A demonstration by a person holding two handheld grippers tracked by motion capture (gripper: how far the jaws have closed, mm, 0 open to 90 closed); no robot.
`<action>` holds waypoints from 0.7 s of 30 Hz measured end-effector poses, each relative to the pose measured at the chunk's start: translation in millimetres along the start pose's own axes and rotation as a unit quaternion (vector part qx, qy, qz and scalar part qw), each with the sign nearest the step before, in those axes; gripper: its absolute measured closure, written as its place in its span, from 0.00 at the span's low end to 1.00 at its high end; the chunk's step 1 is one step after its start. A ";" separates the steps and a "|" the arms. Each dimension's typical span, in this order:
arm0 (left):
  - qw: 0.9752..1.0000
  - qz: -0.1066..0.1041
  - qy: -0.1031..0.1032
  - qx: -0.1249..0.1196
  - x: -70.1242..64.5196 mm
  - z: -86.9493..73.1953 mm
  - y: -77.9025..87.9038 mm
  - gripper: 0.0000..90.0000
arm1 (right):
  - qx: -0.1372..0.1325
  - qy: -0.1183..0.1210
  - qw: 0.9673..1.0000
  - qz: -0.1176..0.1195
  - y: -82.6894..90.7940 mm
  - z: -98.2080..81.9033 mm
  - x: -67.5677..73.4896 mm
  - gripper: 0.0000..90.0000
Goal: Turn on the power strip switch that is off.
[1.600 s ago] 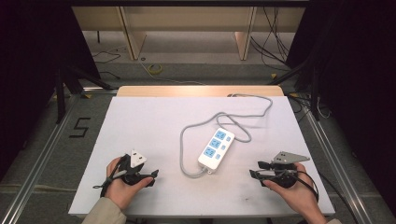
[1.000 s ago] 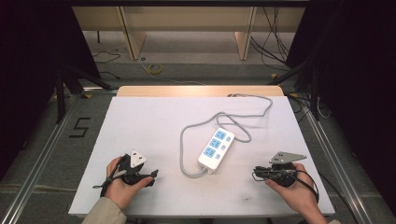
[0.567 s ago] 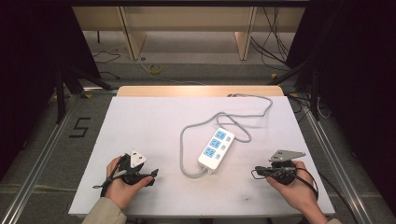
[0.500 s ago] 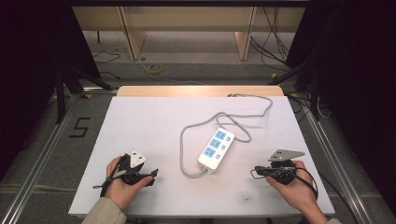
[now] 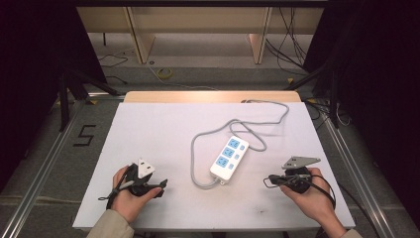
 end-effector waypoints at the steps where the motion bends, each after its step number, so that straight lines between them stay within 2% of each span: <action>1: 1.000 0.001 0.000 0.000 0.3 0.1 0.0 0.25 | -0.001 0.001 1.000 0.001 0.1 0.7 0.2 1.00; 18: 1.000 0.002 0.001 0.000 0.9 -0.2 0.0 0.25 | 0.007 0.005 1.000 0.004 -3.0 11.3 1.8 1.00; 21: 1.000 0.002 0.001 0.000 1.0 -0.2 -0.1 0.25 | 0.015 0.006 1.000 0.005 -4.1 12.9 2.4 1.00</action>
Point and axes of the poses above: each handheld gripper's, and its own axes: y roughly backward along the jaws, z roughly out of its top, x roughly to its left, the point moved 5 cm from there along -y, roughly forward along the jaws
